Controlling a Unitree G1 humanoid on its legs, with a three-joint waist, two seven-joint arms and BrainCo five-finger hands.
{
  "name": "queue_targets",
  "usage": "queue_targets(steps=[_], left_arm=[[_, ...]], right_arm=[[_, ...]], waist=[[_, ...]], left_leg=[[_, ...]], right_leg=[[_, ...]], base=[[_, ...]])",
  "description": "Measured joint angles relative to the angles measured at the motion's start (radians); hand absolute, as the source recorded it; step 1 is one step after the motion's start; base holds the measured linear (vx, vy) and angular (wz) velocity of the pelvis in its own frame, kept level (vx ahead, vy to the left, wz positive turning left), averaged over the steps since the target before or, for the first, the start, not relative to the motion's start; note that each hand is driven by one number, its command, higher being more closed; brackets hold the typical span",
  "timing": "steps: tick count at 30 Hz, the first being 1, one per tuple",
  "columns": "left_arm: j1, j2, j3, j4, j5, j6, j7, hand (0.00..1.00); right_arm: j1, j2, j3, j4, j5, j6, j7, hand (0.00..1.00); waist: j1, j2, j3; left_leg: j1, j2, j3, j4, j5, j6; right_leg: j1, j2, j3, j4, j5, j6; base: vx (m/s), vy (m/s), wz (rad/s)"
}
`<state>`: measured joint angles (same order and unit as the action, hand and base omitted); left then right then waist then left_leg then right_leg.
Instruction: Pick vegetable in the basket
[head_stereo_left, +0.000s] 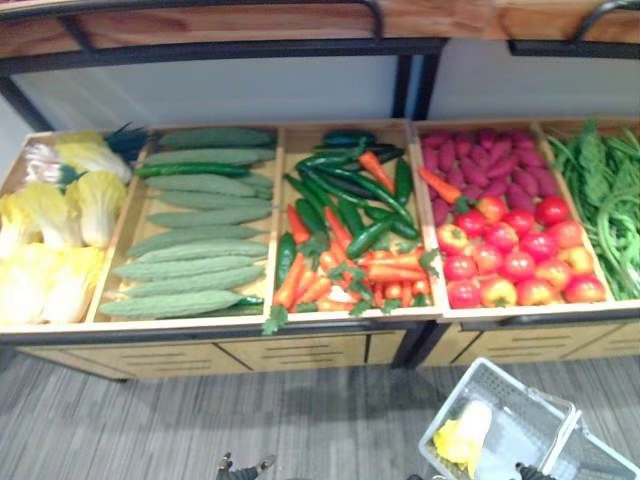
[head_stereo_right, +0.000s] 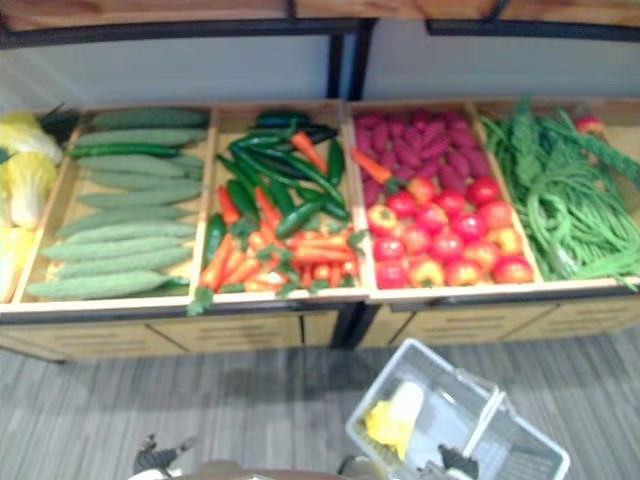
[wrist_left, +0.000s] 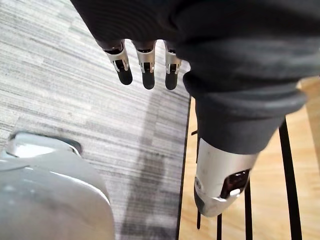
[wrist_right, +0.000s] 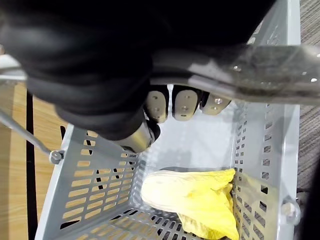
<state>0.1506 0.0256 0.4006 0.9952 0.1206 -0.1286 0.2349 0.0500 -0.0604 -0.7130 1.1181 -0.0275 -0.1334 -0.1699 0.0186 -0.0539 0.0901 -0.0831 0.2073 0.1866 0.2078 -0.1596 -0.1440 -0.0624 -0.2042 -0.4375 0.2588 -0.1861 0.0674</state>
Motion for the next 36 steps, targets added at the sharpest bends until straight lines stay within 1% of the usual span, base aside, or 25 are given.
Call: queue_targets(steps=[1,2,3,4,5,6,7,9,10,12,13,16,18,19,20,22,24,26,27,28,30,31,32,34,36], left_arm=[[0.004,-0.008,0.006,0.008,0.001,0.001,0.004,0.0],[0.002,-0.004,0.017,0.023,0.002,0.002,0.005,0.0],[0.004,0.004,0.031,0.034,0.001,0.003,0.005,0.0],[0.01,0.017,0.061,0.054,0.002,0.009,0.005,0.0],[0.011,0.019,0.08,0.064,0.001,0.01,0.006,0.0],[0.013,0.019,0.109,0.076,0.001,0.015,0.008,0.0],[0.017,0.015,0.146,0.08,-0.001,0.024,0.019,0.0],[0.012,0.018,0.173,0.078,-0.001,0.025,0.031,0.0],[0.002,0.023,0.206,0.072,-0.003,0.024,0.042,0.0],[-0.013,0.024,0.245,0.041,-0.039,0.023,0.083,0.0],[-0.013,0.024,0.257,0.004,-0.041,0.021,0.116,0.0],[-0.009,0.007,0.261,-0.126,-0.04,0.003,0.215,0.0],[-0.008,-0.01,0.261,-0.228,-0.039,-0.009,0.276,0.0],[-0.004,-0.022,0.254,-0.301,-0.04,-0.022,0.315,0.0],[0.0,-0.028,0.247,-0.339,-0.039,-0.026,0.332,0.0],[0.021,-0.056,0.199,-0.498,-0.036,-0.041,0.382,0.0],[0.042,-0.066,0.149,-0.605,-0.027,-0.055,0.404,0.0],[0.049,-0.07,0.116,-0.669,-0.018,-0.056,0.418,0.0],[0.061,-0.071,0.087,-0.731,-0.006,-0.059,0.426,0.0],[0.068,-0.068,0.06,-0.785,0.041,-0.059,0.431,0.0],[0.077,-0.058,0.021,-0.854,0.088,-0.061,0.436,0.0],[0.078,-0.043,-0.019,-0.912,0.151,-0.066,0.449,0.0],[0.077,-0.028,-0.042,-0.943,0.184,-0.069,0.457,0.0],[0.075,0.005,-0.068,-0.99,0.24,-0.081,0.464,0.0],[0.068,0.038,-0.089,-1.01,0.259,-0.092,0.466,0.0]], right_arm=[[-0.001,-0.004,-0.031,0.004,0.007,0.002,0.001,1.0],[-0.002,-0.001,-0.033,0.012,0.007,0.003,0.003,1.0],[-0.004,0.003,-0.035,0.021,0.007,0.003,0.006,1.0],[-0.01,0.011,-0.05,0.039,0.007,0.003,0.007,1.0],[-0.011,0.016,-0.065,0.039,0.006,0.003,0.007,1.0],[-0.009,0.019,-0.083,0.04,0.006,0.004,0.007,1.0],[-0.007,0.02,-0.104,0.046,0.006,0.012,0.007,1.0],[-0.004,0.019,-0.11,0.049,0.006,0.019,0.006,1.0],[-0.005,0.019,-0.112,0.05,0.006,0.02,0.006,1.0],[-0.007,0.019,-0.111,0.051,0.006,0.019,0.006,1.0],[-0.007,0.018,-0.104,0.055,0.006,0.018,0.003,1.0],[-0.003,0.011,-0.076,0.056,0.006,0.009,-0.004,1.0],[0.001,0.008,-0.052,0.055,0.006,-0.003,-0.015,1.0],[0.002,0.008,-0.032,0.054,0.006,-0.009,-0.022,1.0],[0.003,0.008,-0.023,0.054,0.006,-0.011,-0.024,1.0],[0.015,0.009,0.0,0.038,0.006,-0.011,-0.026,1.0],[0.016,0.009,0.016,0.03,0.006,-0.011,-0.029,1.0],[0.017,0.009,0.016,0.029,0.006,-0.011,-0.03,1.0],[0.019,0.009,0.017,0.027,0.006,-0.011,-0.031,1.0],[0.02,0.009,0.018,0.023,0.006,-0.011,-0.031,1.0],[0.023,0.008,0.024,0.017,0.006,-0.011,-0.032,1.0],[0.023,0.006,0.027,0.017,0.006,-0.013,-0.032,1.0],[0.023,0.004,0.031,0.017,0.006,-0.014,-0.032,1.0],[0.023,-0.004,0.047,0.017,0.006,-0.018,-0.032,1.0],[0.023,-0.012,0.057,0.017,0.006,-0.02,-0.031,1.0]], waist=[[0.001,0.009,-0.003],[-0.001,0.008,-0.009],[0.0,0.0,-0.013],[0.0,-0.025,-0.018],[-0.001,-0.03,-0.02],[-0.004,-0.031,-0.02],[-0.018,-0.028,-0.02],[-0.026,-0.027,-0.022],[-0.029,-0.024,-0.023],[-0.039,-0.02,-0.023],[-0.04,-0.016,-0.023],[-0.041,-0.002,-0.031],[-0.04,0.001,-0.033],[-0.039,0.001,-0.033],[-0.039,0.001,-0.033],[-0.034,0.002,-0.033],[-0.035,0.003,-0.032],[-0.035,0.004,-0.033],[-0.035,0.005,-0.033],[-0.035,0.008,-0.032],[-0.035,0.012,-0.033],[-0.036,0.017,-0.032],[-0.036,0.021,-0.033],[-0.039,0.028,-0.037],[-0.041,0.036,-0.037]], left_leg=[[0.005,-0.013,0.054,-0.091,0.094,0.008],[0.019,-0.019,0.056,-0.123,0.097,0.008],[0.035,-0.031,0.068,-0.161,0.099,0.008],[0.043,-0.049,0.088,-0.192,0.102,0.012],[0.045,-0.054,0.094,-0.194,0.103,0.013],[0.057,-0.059,0.105,-0.2,0.103,0.013],[0.078,-0.07,0.107,-0.208,0.103,0.013],[0.097,-0.077,0.108,-0.219,0.103,0.013],[0.106,-0.077,0.108,-0.232,0.103,0.013],[0.108,-0.077,0.106,-0.244,0.103,0.014],[0.108,-0.074,0.106,-0.246,0.104,0.015],[0.11,-0.072,0.103,-0.258,0.106,0.017],[0.111,-0.074,0.103,-0.26,0.106,0.018],[0.115,-0.075,0.103,-0.261,0.106,0.018],[0.119,-0.076,0.103,-0.262,0.106,0.018],[0.131,-0.078,0.104,-0.273,0.107,0.019],[0.138,-0.08,0.106,-0.276,0.107,0.02],[0.139,-0.08,0.106,-0.276,0.107,0.02],[0.139,-0.079,0.107,-0.276,0.107,0.02],[0.139,-0.079,0.108,-0.276,0.107,0.02],[0.141,-0.077,0.109,-0.276,0.107,0.02],[0.142,-0.076,0.113,-0.276,0.107,0.02],[0.143,-0.075,0.115,-0.276,0.107,0.02],[0.146,-0.073,0.129,-0.276,0.107,0.02],[0.156,-0.072,0.139,-0.276,0.106,0.02]], right_leg=[[0.001,0.008,0.007,-0.016,0.009,0.016],[0.001,0.012,0.013,-0.033,0.016,0.026],[0.001,0.011,0.032,-0.061,0.031,0.039],[0.005,0.009,0.062,-0.11,0.059,0.047],[0.007,0.008,0.068,-0.127,0.076,0.048],[0.018,0.009,0.081,-0.151,0.097,0.044],[0.039,0.004,0.101,-0.172,0.115,0.042],[0.052,-0.001,0.11,-0.177,0.116,0.042],[0.054,0.002,0.112,-0.178,0.116,0.042],[0.053,0.009,0.112,-0.18,0.117,0.042],[0.054,0.013,0.111,-0.185,0.117,0.042],[0.055,0.018,0.107,-0.188,0.117,0.042],[0.056,0.016,0.107,-0.188,0.117,0.042],[0.059,0.015,0.107,-0.188,0.117,0.042],[0.063,0.015,0.107,-0.188,0.117,0.042],[0.07,0.014,0.108,-0.188,0.117,0.042],[0.073,0.013,0.111,-0.188,0.117,0.042],[0.073,0.013,0.112,-0.187,0.117,0.042],[0.073,0.013,0.112,-0.187,0.117,0.042],[0.073,0.014,0.114,-0.187,0.117,0.042],[0.073,0.015,0.116,-0.187,0.117,0.042],[0.073,0.017,0.12,-0.187,0.117,0.042],[0.072,0.019,0.122,-0.187,0.117,0.042],[0.066,0.022,0.137,-0.187,0.117,0.042],[0.066,0.024,0.153,-0.188,0.117,0.042]], base=[[0.12,0.182,0.23],[0.09,0.131,-0.05],[0.09,0.164,-0.27],[0.08,0.17,-0.34],[0.09,0.199,-0.38],[0.08,0.129,-0.27],[0.09,0.133,-0.2],[0.08,0.071,-0.08],[0.06,0.02,-0.03],[0.04,0.007,0.01],[0.03,-0.018,0.0],[0.01,-0.012,0.02],[0.0,0.0,0.0],[0.0,0.0,0.0],[0.0,0.0,0.0],[0.0,0.0,0.0],[0.0,0.001,-0.02],[0.0,0.0,0.0],[0.0,0.0,0.0],[0.0,0.0,0.0],[0.0,-0.008,-0.02],[0.01,-0.021,-0.07],[0.0,-0.019,-0.08],[0.01,-0.017,-0.19],[0.01,-0.022,-0.23]])
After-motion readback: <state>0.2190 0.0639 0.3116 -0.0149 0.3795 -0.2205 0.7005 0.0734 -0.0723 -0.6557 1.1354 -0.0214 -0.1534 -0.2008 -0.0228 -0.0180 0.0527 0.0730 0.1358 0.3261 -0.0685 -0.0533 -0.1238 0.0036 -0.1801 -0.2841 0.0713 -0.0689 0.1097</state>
